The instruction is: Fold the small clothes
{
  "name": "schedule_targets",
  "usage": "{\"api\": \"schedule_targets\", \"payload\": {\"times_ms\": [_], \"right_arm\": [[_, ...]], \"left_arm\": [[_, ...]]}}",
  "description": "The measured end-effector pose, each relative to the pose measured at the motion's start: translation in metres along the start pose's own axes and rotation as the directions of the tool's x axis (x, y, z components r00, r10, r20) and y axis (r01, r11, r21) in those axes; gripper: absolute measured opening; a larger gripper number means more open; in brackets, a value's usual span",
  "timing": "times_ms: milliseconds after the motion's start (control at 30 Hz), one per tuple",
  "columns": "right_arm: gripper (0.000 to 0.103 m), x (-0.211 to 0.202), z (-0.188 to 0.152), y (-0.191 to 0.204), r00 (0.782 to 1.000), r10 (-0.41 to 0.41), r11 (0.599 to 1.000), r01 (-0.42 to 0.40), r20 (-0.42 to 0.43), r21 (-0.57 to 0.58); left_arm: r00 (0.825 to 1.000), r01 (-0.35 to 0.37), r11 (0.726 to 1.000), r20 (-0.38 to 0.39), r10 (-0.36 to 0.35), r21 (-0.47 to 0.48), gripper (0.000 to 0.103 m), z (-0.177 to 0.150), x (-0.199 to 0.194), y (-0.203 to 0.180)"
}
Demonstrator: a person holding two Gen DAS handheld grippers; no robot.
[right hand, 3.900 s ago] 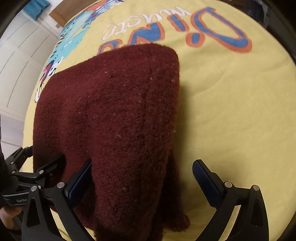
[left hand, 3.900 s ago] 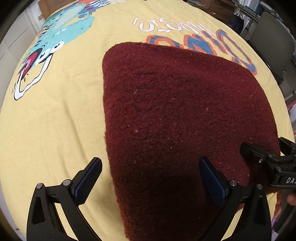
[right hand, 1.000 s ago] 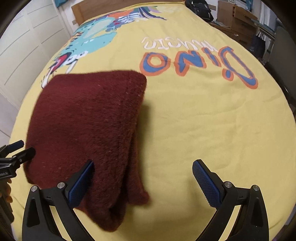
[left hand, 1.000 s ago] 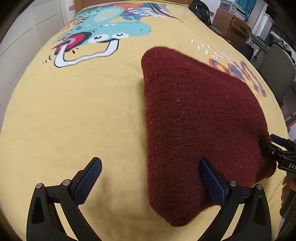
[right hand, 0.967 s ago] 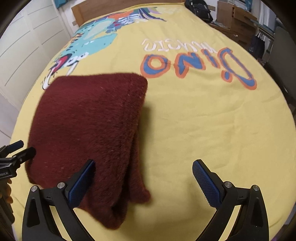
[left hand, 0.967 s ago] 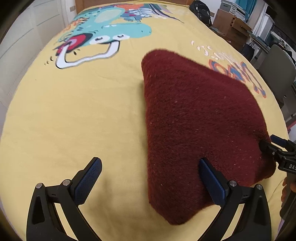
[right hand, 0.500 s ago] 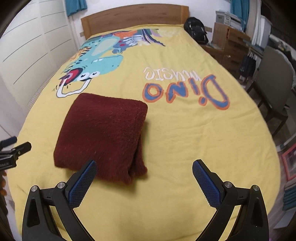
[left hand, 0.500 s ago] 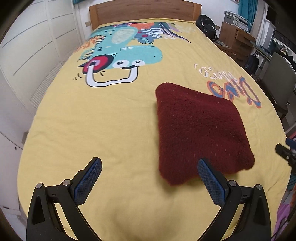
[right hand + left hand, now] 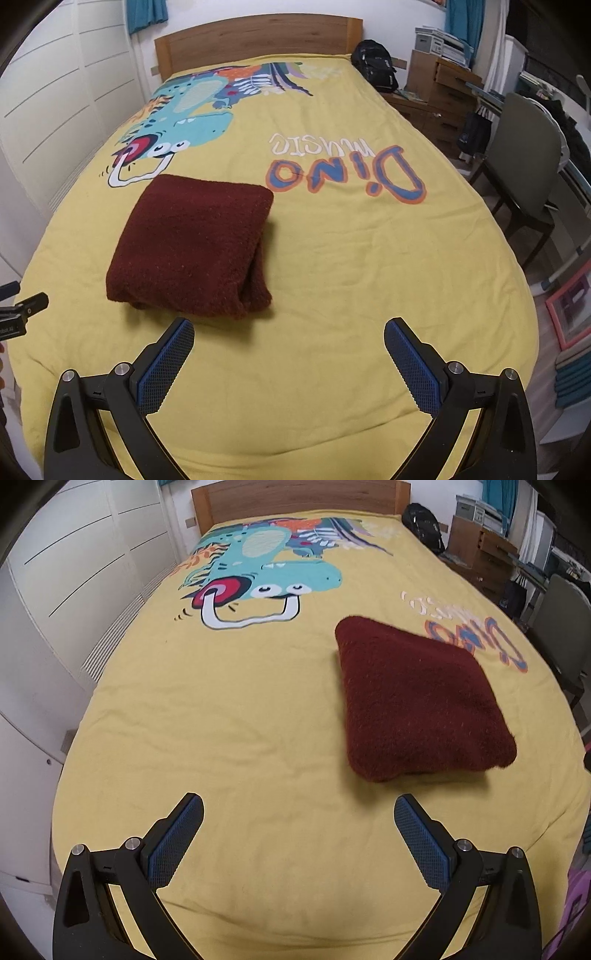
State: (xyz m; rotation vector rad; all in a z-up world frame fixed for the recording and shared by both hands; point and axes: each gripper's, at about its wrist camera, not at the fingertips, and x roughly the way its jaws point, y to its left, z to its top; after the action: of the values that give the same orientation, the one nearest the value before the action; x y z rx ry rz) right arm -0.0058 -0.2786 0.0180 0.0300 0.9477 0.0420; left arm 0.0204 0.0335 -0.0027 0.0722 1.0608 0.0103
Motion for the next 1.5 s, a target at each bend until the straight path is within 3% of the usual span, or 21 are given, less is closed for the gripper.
{"api": "schedule_targets", "payload": {"times_ms": [433,1500], "right_arm": [[0.103,0.001,-0.008,-0.008,0.999,-0.02,1.0,0.02,-0.025,0.009],[0.103,0.008,-0.006,-0.007,0.998,-0.021,0.999,0.02,-0.057,-0.027]], "left_arm": [[1.0,-0.002,1.0,0.004,0.002,-0.022,0.102,-0.007,-0.001,0.007],[1.0,-0.001,1.0,-0.019,0.002,0.027,0.102,-0.005,0.004,-0.006]]}}
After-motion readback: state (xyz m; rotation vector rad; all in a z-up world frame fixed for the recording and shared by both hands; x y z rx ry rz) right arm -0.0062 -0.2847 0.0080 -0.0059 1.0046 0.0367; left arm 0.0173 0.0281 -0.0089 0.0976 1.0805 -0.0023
